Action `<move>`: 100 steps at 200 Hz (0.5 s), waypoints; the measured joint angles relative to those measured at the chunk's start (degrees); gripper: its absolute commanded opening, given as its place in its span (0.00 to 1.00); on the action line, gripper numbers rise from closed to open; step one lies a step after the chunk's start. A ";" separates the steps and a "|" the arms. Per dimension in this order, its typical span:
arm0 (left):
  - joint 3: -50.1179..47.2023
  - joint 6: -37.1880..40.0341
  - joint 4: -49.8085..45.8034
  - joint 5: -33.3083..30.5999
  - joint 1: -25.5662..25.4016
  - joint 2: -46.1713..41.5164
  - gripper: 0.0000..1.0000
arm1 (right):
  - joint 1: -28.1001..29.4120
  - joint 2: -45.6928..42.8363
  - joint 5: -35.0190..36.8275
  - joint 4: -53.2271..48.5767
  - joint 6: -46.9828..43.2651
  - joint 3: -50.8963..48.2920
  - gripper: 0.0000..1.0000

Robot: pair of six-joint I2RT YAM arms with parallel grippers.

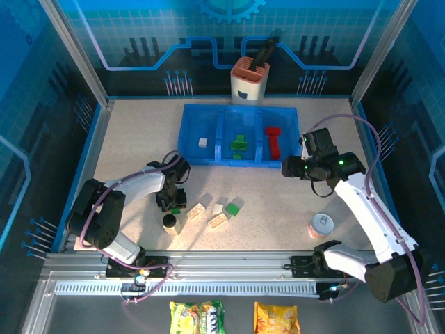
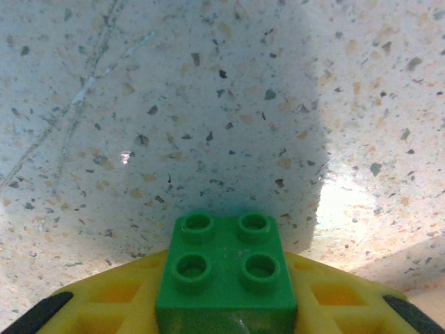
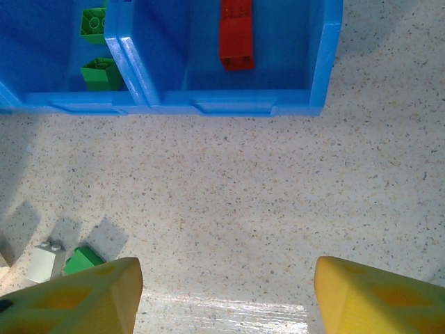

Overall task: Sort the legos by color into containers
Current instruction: Pick up the lego from the bottom-left of the table.

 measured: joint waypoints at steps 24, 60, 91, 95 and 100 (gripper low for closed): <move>0.02 0.00 -0.02 0.07 0.00 0.02 0.33 | 0.00 0.00 0.02 -0.02 0.00 0.00 0.67; 0.96 0.00 -0.02 0.15 0.00 0.33 0.32 | 0.00 0.00 0.31 -0.28 -0.02 0.00 0.67; 3.10 0.00 -0.24 0.44 0.00 0.33 0.32 | 0.00 -0.02 1.11 -0.44 -0.02 0.00 0.67; 3.41 0.00 -0.31 0.48 0.00 0.33 0.32 | 0.00 -0.02 1.16 -0.44 -0.02 0.00 0.67; 3.89 0.00 -0.42 0.55 0.00 0.33 0.32 | 0.00 -0.02 1.20 -0.44 -0.02 0.00 0.67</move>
